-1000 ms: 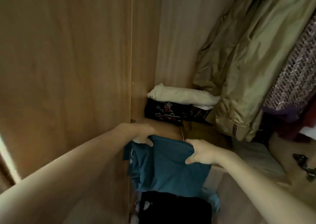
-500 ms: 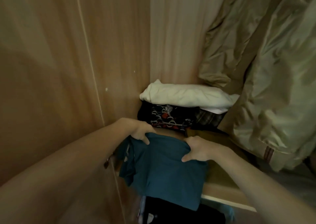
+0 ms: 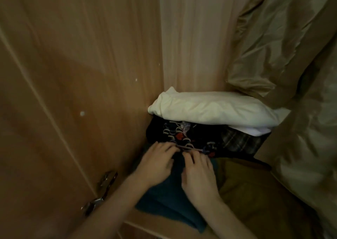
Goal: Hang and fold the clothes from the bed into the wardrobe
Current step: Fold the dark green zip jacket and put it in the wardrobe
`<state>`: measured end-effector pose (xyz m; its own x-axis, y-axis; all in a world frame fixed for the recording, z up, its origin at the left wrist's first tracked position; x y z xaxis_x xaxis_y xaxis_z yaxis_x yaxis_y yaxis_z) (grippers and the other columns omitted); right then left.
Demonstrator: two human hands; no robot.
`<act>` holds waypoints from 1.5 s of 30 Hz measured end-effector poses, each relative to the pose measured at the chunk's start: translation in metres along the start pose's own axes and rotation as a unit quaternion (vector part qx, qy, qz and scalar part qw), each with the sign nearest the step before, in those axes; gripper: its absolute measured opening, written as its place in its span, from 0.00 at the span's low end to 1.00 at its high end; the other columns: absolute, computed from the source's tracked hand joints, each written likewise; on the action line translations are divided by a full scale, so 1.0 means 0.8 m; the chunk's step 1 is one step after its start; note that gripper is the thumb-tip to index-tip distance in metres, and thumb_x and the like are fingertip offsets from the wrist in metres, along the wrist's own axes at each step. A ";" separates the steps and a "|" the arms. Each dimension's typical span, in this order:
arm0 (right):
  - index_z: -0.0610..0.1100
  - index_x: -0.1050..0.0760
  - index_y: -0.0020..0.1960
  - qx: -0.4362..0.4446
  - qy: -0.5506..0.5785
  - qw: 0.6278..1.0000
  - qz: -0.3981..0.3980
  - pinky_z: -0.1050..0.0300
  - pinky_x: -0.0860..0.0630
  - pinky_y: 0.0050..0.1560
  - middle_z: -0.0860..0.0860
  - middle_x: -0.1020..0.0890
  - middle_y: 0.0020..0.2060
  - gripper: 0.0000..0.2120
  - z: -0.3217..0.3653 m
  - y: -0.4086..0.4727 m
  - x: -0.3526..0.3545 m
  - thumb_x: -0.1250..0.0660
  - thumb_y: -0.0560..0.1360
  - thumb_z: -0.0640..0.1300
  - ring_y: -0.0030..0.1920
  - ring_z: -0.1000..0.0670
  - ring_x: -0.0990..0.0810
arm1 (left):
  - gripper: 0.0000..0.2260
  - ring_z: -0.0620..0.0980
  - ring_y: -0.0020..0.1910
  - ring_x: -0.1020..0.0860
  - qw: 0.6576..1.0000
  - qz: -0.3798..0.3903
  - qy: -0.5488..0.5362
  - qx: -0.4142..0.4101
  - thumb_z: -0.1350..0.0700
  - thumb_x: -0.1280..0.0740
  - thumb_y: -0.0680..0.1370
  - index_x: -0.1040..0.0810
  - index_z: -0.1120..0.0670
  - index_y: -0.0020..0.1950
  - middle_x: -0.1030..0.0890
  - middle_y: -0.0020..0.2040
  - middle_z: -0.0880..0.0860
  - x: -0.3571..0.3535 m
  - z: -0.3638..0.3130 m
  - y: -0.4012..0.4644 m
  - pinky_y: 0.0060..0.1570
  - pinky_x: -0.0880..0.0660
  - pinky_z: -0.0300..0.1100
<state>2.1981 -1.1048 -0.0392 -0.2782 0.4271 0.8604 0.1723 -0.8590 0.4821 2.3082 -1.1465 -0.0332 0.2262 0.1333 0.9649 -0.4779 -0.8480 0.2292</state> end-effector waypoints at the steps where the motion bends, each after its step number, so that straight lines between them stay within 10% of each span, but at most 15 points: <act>1: 0.45 0.26 0.65 -0.024 -0.006 1.000 0.000 0.42 0.28 0.64 0.44 0.23 0.59 0.22 -0.001 -0.009 -0.015 0.32 0.72 0.48 0.60 0.42 0.24 | 0.20 0.48 0.73 0.38 1.000 0.015 -0.013 0.022 0.50 0.46 0.80 0.34 0.46 0.73 0.36 0.75 0.46 -0.019 -0.002 -0.012 0.74 0.48 0.47; 5: 0.43 0.27 0.69 -0.094 -0.032 0.989 0.110 0.37 0.41 0.69 0.39 0.27 0.68 0.33 -0.016 -0.031 -0.078 0.51 0.77 0.63 0.69 0.38 0.30 | 0.26 0.46 0.78 0.59 0.987 0.090 -0.028 0.132 0.34 0.58 0.79 0.53 0.36 0.78 0.58 0.78 0.39 -0.087 0.037 -0.048 0.73 0.68 0.51; 11: 0.46 0.33 0.74 -0.031 -0.035 0.989 0.140 0.36 0.47 0.71 0.41 0.35 0.74 0.36 -0.010 -0.048 -0.108 0.51 0.76 0.68 0.75 0.40 0.38 | 0.34 0.39 0.73 0.71 0.957 0.115 -0.077 0.256 0.21 0.66 0.67 0.66 0.28 0.72 0.71 0.74 0.34 -0.122 0.066 -0.113 0.73 0.64 0.62; 15: 0.47 0.30 0.72 -0.032 -0.034 0.985 0.165 0.38 0.47 0.69 0.42 0.31 0.72 0.34 -0.019 -0.036 -0.125 0.49 0.75 0.68 0.74 0.41 0.35 | 0.39 0.44 0.78 0.61 0.953 0.147 -0.020 0.264 0.24 0.67 0.67 0.60 0.35 0.77 0.61 0.79 0.43 -0.113 0.069 -0.093 0.74 0.63 0.59; 19: 0.48 0.26 0.67 -0.053 -0.029 0.990 0.126 0.39 0.48 0.70 0.41 0.30 0.71 0.30 -0.021 -0.019 -0.102 0.48 0.74 0.63 0.73 0.41 0.34 | 0.33 0.53 0.70 0.31 0.976 0.009 0.095 0.195 0.36 0.60 0.75 0.29 0.46 0.71 0.30 0.73 0.50 -0.052 0.043 -0.040 0.72 0.42 0.52; 24: 0.51 0.35 0.75 -0.072 -0.038 0.986 0.142 0.37 0.49 0.71 0.43 0.39 0.76 0.30 -0.032 -0.031 -0.114 0.53 0.79 0.64 0.76 0.39 0.43 | 0.32 0.49 0.79 0.52 0.987 0.044 -0.016 0.154 0.29 0.52 0.73 0.44 0.36 0.77 0.46 0.80 0.46 -0.106 0.065 -0.015 0.75 0.64 0.54; 29: 0.53 0.39 0.76 -0.116 -0.032 0.984 0.130 0.34 0.50 0.72 0.39 0.45 0.77 0.32 -0.038 -0.037 -0.120 0.50 0.77 0.66 0.77 0.39 0.48 | 0.44 0.46 0.78 0.57 0.987 0.020 -0.053 0.149 0.19 0.49 0.65 0.44 0.38 0.77 0.50 0.80 0.48 -0.114 0.086 -0.005 0.75 0.65 0.51; 45: 0.56 0.52 0.79 -0.130 0.002 0.964 0.234 0.37 0.61 0.74 0.43 0.52 0.79 0.34 -0.039 -0.031 -0.131 0.55 0.76 0.68 0.78 0.43 0.56 | 0.31 0.46 0.77 0.47 0.968 0.080 -0.098 0.216 0.30 0.56 0.75 0.40 0.38 0.76 0.40 0.78 0.46 -0.138 0.101 -0.002 0.76 0.58 0.46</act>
<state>2.1937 -1.1373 -0.1462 -0.2315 -0.0249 0.9725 0.0375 -0.9992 -0.0167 2.3524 -1.2010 -0.1506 0.3556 -0.0823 0.9310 -0.1307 -0.9907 -0.0377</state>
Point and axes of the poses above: each hand's wrist, its own y-axis towards the middle knuckle, its own x-axis out of the back of the hand, z = x × y, the point moved 8 cm from there along y, towards the middle knuckle
